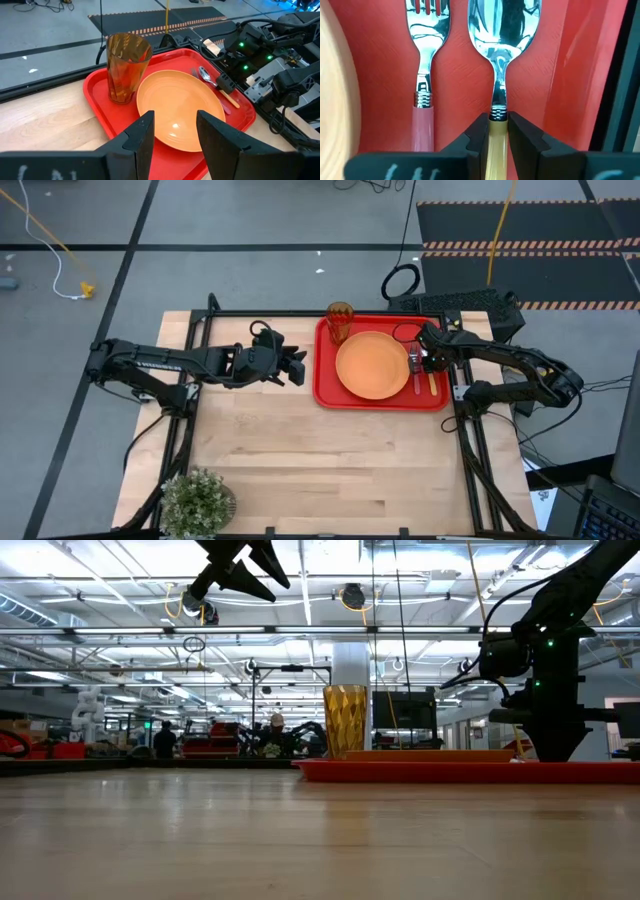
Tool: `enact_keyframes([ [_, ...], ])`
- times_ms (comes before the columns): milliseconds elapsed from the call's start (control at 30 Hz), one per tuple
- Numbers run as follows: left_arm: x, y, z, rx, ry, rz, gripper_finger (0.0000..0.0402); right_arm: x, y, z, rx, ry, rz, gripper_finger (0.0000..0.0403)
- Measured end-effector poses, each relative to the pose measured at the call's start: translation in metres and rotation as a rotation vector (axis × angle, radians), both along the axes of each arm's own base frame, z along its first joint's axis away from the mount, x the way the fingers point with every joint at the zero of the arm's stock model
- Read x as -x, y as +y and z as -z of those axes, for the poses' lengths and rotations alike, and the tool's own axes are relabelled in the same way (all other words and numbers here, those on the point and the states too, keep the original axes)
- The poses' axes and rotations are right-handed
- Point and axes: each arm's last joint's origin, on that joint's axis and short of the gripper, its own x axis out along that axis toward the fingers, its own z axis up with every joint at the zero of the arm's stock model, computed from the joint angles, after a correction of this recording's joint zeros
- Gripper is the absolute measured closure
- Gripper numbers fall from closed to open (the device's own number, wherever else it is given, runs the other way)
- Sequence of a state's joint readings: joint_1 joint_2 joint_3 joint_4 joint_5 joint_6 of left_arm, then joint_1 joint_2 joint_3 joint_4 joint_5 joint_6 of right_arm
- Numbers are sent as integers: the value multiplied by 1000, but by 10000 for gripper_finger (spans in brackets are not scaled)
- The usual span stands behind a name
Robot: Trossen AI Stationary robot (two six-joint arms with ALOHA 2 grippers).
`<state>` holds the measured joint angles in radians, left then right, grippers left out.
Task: Pick and place plate/cup/fork/spoon on tray
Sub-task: Put the yellow spoon on the red tray to the right side of the pink fork
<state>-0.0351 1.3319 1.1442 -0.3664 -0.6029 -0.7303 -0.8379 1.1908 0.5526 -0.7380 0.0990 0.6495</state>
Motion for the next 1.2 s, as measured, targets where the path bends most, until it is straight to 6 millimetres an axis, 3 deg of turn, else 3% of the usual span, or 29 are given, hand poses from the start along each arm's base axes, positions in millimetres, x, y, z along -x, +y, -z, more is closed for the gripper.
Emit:
enact_keyframes([
  [1200,0,0,0,-13,11,13,254,0,0,0,5,-20,108,348],
])
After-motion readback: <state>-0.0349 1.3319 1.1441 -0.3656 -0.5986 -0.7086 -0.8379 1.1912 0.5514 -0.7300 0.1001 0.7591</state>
